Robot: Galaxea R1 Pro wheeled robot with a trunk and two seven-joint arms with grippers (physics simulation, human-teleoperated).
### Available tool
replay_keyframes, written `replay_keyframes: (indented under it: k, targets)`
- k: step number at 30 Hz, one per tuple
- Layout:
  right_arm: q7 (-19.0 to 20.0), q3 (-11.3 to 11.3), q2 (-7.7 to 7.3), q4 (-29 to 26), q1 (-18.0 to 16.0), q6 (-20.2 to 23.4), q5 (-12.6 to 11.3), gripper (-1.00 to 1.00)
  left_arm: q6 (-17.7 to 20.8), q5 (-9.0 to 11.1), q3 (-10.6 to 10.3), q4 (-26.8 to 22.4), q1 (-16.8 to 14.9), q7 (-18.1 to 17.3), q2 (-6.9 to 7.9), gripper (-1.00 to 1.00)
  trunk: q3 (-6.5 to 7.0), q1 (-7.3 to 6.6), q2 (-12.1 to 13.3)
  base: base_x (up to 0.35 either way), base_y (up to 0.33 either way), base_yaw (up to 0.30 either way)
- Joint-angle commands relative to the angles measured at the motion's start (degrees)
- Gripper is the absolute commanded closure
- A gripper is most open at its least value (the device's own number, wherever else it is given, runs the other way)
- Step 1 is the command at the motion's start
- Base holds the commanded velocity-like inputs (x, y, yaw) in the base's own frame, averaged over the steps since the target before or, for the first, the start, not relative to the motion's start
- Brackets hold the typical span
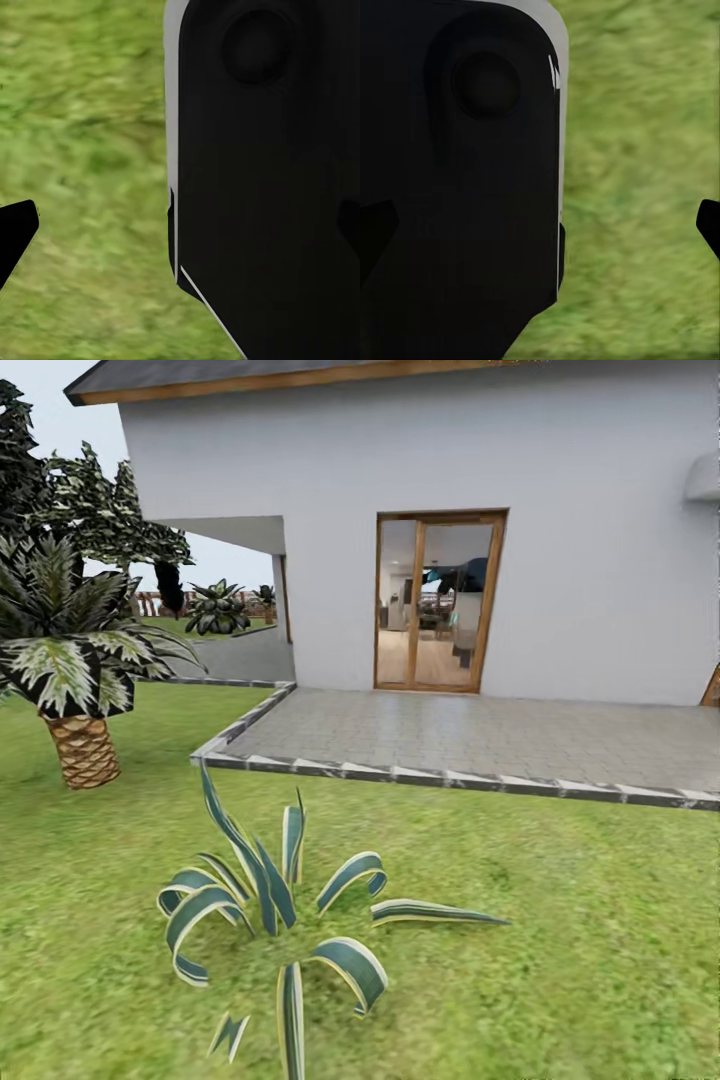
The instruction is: Take the three Easter eggs out of the wicker basket on the lawn in the garden, then place them on the lawn next to a single tree (choose any tree) so that all three eggs are next to the same tree and none are left in the basket.
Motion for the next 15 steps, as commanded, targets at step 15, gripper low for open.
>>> replay_keyframes:
  k: [15]
  targets:
    - [0.0,0.0,0.0,0.1,-0.1,0.0,0.0,-1.0,0.0,0.0,0.0,-0.1,0.0,0.0,0.0,-1.0,-0.04,0.0,0.0,0.0,0.31,-0.003]
